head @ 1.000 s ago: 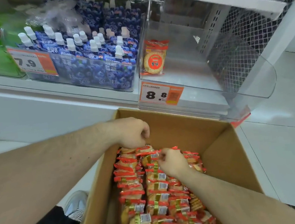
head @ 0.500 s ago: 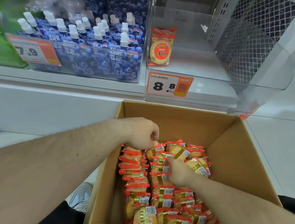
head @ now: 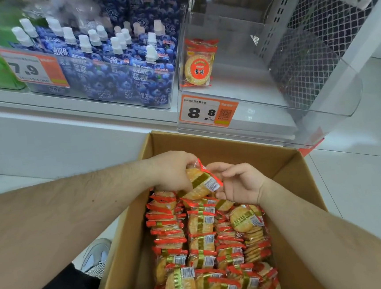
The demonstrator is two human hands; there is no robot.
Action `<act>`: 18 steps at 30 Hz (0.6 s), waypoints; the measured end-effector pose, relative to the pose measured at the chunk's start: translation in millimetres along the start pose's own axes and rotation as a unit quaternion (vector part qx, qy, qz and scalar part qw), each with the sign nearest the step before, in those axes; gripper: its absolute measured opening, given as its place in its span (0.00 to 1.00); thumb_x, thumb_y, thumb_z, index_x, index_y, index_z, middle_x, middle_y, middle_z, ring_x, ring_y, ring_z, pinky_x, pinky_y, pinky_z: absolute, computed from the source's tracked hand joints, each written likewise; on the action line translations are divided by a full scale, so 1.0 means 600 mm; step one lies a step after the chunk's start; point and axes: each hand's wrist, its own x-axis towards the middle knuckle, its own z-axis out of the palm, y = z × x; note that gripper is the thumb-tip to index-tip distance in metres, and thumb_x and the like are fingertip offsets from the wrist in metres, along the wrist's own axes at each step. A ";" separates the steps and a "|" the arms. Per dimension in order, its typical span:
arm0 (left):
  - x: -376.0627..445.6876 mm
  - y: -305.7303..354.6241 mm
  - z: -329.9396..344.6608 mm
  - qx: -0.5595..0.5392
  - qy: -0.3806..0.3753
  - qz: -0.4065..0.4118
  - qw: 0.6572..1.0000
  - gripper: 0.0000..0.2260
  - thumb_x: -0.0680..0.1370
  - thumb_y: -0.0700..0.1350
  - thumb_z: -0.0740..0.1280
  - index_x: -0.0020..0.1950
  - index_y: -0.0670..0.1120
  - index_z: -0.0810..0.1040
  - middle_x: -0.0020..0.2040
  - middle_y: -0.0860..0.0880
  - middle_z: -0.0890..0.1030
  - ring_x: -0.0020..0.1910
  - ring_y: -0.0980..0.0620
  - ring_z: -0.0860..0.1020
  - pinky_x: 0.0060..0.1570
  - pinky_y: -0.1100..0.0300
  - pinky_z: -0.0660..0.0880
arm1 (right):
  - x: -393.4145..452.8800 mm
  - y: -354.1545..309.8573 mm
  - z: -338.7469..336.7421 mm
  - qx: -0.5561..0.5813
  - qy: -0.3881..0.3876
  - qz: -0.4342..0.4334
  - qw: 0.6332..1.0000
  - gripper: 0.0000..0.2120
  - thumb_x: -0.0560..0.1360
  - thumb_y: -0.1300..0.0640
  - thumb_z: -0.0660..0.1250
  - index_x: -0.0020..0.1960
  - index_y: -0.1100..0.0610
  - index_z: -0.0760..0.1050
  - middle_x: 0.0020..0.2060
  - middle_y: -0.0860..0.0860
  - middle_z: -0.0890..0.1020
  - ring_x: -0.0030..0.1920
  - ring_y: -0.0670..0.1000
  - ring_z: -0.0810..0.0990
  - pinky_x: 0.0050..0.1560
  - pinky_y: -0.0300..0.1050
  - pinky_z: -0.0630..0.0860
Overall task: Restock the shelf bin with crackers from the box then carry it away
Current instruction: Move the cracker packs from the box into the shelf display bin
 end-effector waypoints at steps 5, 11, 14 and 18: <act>-0.004 -0.012 -0.011 0.011 -0.019 -0.002 1.000 0.12 0.70 0.41 0.72 0.49 0.55 0.77 0.44 0.55 0.80 0.43 0.54 0.80 0.43 0.54 0.80 | 0.021 0.098 -0.121 -0.310 0.458 0.123 0.824 0.06 0.69 0.60 0.68 0.46 0.60 0.79 0.38 0.55 0.80 0.36 0.54 0.78 0.39 0.46 0.76; 0.002 -0.017 -0.010 0.004 0.008 0.021 1.000 0.18 0.73 0.38 0.67 0.43 0.65 0.78 0.61 0.56 0.76 0.64 0.52 0.71 0.66 0.49 0.69 | -0.005 0.171 -0.150 -0.362 0.432 0.168 0.809 0.24 0.64 0.58 0.72 0.59 0.56 0.72 0.53 0.54 0.79 0.53 0.55 0.79 0.58 0.51 0.77; 0.001 -0.013 -0.012 0.018 0.040 0.017 0.999 0.22 0.75 0.37 0.68 0.42 0.68 0.79 0.73 0.54 0.60 0.73 0.50 0.57 0.72 0.51 0.60 | -0.013 0.169 -0.140 -0.447 0.440 0.151 0.764 0.23 0.65 0.57 0.69 0.60 0.55 0.72 0.57 0.56 0.77 0.55 0.55 0.78 0.58 0.49 0.76; -0.001 -0.007 -0.017 -0.022 0.049 0.039 0.998 0.19 0.76 0.38 0.68 0.45 0.65 0.80 0.67 0.55 0.66 0.67 0.54 0.70 0.63 0.55 0.72 | -0.027 0.157 -0.117 -0.541 0.416 0.192 0.705 0.20 0.72 0.60 0.66 0.64 0.54 0.72 0.67 0.57 0.63 0.53 0.54 0.76 0.60 0.45 0.75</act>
